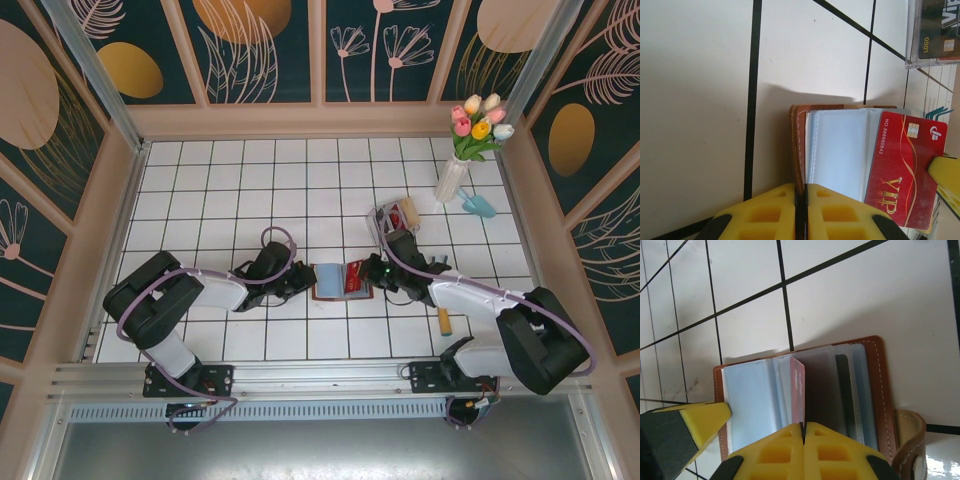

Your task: Put the credit cards into the card holder

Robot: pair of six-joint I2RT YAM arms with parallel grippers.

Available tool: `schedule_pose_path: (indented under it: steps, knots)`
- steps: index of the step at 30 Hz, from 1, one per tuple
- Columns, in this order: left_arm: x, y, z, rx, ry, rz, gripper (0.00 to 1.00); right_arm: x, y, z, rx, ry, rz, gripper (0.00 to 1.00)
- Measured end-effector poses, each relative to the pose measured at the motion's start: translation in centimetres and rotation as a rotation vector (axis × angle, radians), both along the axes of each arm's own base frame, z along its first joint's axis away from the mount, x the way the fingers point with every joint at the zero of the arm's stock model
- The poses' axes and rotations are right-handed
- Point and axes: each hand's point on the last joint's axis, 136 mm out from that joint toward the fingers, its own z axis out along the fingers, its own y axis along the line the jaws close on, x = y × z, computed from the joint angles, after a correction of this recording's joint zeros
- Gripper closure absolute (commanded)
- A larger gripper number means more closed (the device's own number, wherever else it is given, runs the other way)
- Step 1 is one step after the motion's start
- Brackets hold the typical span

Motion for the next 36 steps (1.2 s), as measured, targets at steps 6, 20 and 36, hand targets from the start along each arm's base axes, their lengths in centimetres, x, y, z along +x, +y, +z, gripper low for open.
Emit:
schedule_pose_path:
  steps: [6,20,36]
  knots:
    - [0.0,0.1,-0.2,0.013,-0.003,-0.006,0.91,-0.4,0.8,-0.2,0.083,-0.013,0.038,1.00]
    - [0.0,0.0,-0.3,0.023,-0.002,-0.011,0.87,-0.4,1.7,-0.8,0.179,-0.017,0.074,1.00]
    - [0.2,0.1,-0.4,0.031,-0.003,-0.008,0.83,-0.1,3.2,-2.8,0.216,0.052,0.085,1.00]
